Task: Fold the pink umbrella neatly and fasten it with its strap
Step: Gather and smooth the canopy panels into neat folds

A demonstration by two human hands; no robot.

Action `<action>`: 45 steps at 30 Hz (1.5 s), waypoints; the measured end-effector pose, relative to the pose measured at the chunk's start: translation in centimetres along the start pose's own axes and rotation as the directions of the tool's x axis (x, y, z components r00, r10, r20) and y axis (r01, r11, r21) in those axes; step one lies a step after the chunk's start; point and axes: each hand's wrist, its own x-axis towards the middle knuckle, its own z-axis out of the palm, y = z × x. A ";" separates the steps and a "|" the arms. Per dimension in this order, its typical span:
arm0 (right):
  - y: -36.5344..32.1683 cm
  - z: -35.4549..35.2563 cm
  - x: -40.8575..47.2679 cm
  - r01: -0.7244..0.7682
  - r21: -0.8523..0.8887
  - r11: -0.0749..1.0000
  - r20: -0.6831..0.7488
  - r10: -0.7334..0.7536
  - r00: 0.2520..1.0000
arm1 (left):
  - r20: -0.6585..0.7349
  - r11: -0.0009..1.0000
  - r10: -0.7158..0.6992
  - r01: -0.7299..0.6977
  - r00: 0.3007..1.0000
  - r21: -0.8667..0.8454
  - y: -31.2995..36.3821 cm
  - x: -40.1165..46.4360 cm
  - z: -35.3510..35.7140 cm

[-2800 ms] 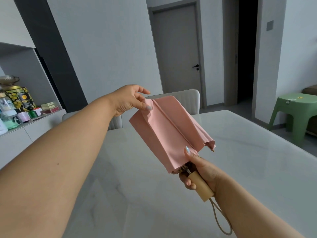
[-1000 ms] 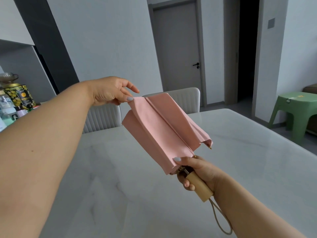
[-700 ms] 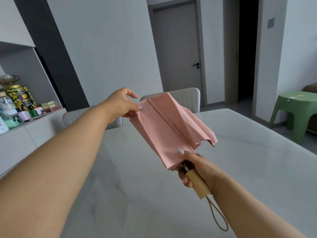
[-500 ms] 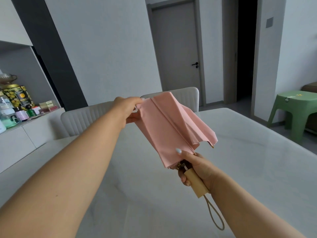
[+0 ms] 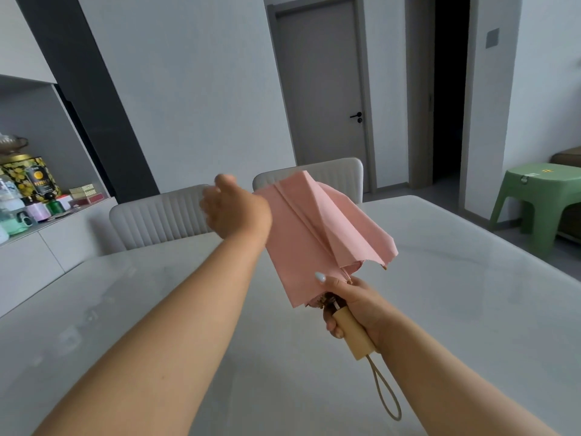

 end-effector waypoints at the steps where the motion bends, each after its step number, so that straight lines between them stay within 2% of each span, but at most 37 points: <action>1: -0.1 0.1 -0.1 -0.001 0.003 1.000 -0.014 0.001 1.000 | -0.060 0.984 0.176 -0.174 0.983 0.036 0.6 -1.5 -0.1; 2: -0.1 0.2 -0.1 -0.001 0.007 1.000 -0.029 0.001 1.000 | -0.069 0.946 0.319 -0.314 0.945 0.073 1.0 -2.9 0.2; 3: -0.2 0.3 -0.2 -0.002 0.013 1.000 -0.043 0.002 0.999 | -0.025 0.913 0.399 -0.395 0.916 0.100 1.2 -3.8 0.8; 4: -0.2 0.2 -0.2 0.000 0.023 1.000 -0.053 0.002 0.999 | 0.067 0.905 0.405 -0.410 0.912 0.117 0.9 -4.1 1.8; 5: -0.3 0.2 -0.2 0.005 0.037 0.999 -0.059 -0.002 0.998 | 0.181 0.921 0.347 -0.371 0.920 0.118 0.5 -4.0 2.7; 7: -0.4 0.1 -0.3 0.016 0.066 0.998 -0.051 -0.013 0.999 | 0.358 0.972 0.205 -0.232 0.911 0.034 -0.5 -3.4 4.3; 10: -0.8 0.2 -0.4 0.009 0.090 0.996 -0.003 -0.009 1.000 | 0.448 0.959 0.107 0.027 0.887 -0.282 -1.0 -3.4 5.2; 12: -1.0 0.2 -0.5 -0.004 0.097 0.995 0.037 0.001 0.999 | 0.501 0.871 -0.009 0.252 0.865 -0.421 -0.9 -3.9 5.0; 14: -1.4 0.2 -0.8 -0.029 0.128 0.991 0.079 0.018 0.997 | 0.613 0.719 -0.104 0.485 0.783 -0.498 -1.2 -4.2 4.8; 16: -1.8 0.3 -1.2 -0.058 0.173 0.983 0.144 0.033 0.989 | 0.756 0.531 -0.041 0.656 0.653 -0.537 -1.5 -4.5 4.4; 17: -2.0 0.3 -1.3 -0.070 0.190 0.979 0.166 0.039 0.985 | 0.777 0.504 0.002 0.671 0.629 -0.544 -1.5 -4.6 4.1; 21: -2.0 0.7 -1.3 -0.099 0.230 0.968 0.179 0.058 0.982 | 0.777 0.467 0.126 0.654 0.616 -0.595 -1.3 -4.7 3.2; 26: -1.5 0.8 -0.7 -0.157 0.295 0.942 0.198 0.100 0.975 | 0.767 0.444 0.097 0.662 0.635 -0.604 -1.7 -4.5 3.7; 29: -1.6 0.6 -0.7 -0.177 0.348 0.921 0.244 0.093 0.965 | 0.764 0.470 0.076 0.653 0.641 -0.594 -2.0 -4.8 4.0; 36: -1.7 0.1 -1.0 0.001 0.216 0.976 0.128 -0.030 0.991 | 0.757 0.458 0.203 0.623 0.621 -0.634 -2.9 -4.6 3.9; 40: -1.3 0.3 -0.8 0.069 0.117 0.991 0.071 -0.077 0.994 | 0.789 0.530 0.172 0.620 0.590 -0.579 -4.0 -3.8 3.8; 41: -1.2 0.1 -0.6 0.077 0.090 0.993 0.046 -0.081 0.996 | 0.788 0.554 0.145 0.611 0.599 -0.566 -4.0 -3.3 3.6; 43: -1.0 -0.2 -0.3 0.083 0.061 0.995 -0.003 -0.083 0.997 | 0.743 0.634 0.026 0.564 0.669 -0.529 -3.4 -2.5 2.9; 45: -0.8 -0.6 -0.1 0.084 0.045 0.995 -0.035 -0.083 0.996 | 0.587 0.780 -0.032 0.387 0.809 -0.491 -2.3 -1.2 2.2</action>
